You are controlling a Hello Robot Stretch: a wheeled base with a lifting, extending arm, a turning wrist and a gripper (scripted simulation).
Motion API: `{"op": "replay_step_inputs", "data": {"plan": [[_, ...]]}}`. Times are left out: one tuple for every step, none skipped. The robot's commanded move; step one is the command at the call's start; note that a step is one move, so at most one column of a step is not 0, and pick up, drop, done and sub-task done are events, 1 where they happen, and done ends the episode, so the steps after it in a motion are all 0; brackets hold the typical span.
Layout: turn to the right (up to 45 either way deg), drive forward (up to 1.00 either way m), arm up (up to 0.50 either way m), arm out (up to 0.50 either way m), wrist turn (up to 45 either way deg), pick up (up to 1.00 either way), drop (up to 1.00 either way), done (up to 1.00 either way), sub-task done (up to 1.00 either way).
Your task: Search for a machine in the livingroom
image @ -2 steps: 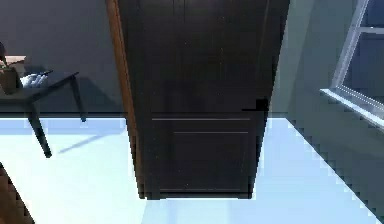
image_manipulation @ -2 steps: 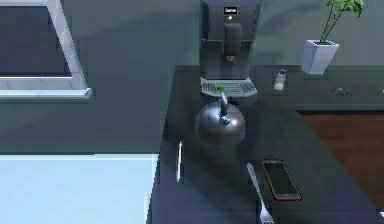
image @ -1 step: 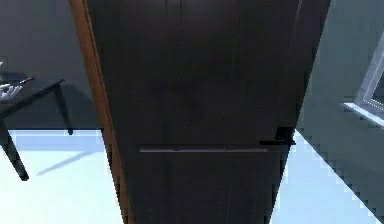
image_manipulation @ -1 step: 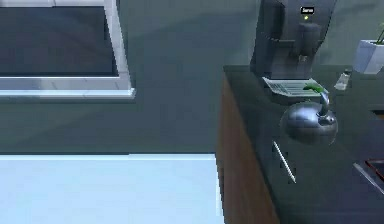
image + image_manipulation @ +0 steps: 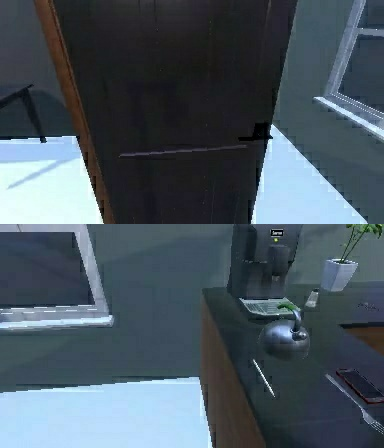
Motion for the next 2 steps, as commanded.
{"op": "replay_step_inputs", "data": {"plan": [[0.0,0.20,0.00,0.00,0.0,0.00,0.00,0.00,0.00],[-30.0,0.00,0.00,0.00,0.0,0.00,0.00,0.00,0.00]]}}
